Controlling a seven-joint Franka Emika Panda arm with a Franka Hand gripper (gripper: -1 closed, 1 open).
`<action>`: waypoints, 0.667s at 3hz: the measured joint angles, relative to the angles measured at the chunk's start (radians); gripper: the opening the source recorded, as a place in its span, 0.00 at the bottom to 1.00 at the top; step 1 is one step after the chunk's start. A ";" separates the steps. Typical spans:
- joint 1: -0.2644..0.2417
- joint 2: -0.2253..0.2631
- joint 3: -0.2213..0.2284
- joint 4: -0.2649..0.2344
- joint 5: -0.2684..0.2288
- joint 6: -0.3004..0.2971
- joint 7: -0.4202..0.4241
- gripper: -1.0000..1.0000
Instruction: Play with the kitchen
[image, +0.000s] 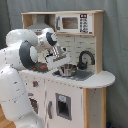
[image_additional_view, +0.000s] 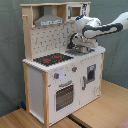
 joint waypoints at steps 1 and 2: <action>-0.006 0.006 -0.011 -0.037 0.000 0.100 0.000 0.00; -0.012 0.023 0.019 -0.067 0.000 0.188 -0.013 0.00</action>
